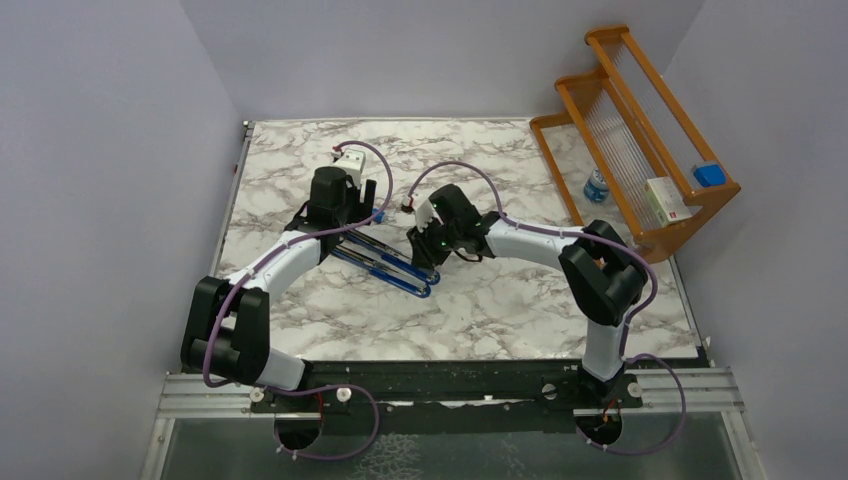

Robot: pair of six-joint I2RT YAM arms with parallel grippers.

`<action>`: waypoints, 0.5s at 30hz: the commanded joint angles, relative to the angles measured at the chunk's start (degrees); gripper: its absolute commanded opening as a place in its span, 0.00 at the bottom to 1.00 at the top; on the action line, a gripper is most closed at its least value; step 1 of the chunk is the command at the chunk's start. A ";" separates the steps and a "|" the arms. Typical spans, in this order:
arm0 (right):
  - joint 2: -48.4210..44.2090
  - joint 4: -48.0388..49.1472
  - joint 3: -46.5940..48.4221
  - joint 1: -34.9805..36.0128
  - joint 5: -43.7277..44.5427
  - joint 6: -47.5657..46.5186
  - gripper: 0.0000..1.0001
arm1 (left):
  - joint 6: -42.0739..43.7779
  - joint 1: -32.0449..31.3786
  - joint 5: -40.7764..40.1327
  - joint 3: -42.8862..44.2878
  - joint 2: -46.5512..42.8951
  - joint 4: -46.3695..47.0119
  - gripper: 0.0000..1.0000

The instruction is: Load the staples into the stapler

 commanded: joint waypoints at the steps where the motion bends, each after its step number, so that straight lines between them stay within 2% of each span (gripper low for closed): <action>1: -2.55 4.70 -0.74 0.22 1.48 2.85 0.35 | -0.21 0.35 0.88 -0.63 -1.64 1.68 0.81; 15: 3.14 3.51 3.97 0.27 2.89 2.38 0.38 | -0.29 0.56 0.92 -0.72 -1.71 1.76 0.81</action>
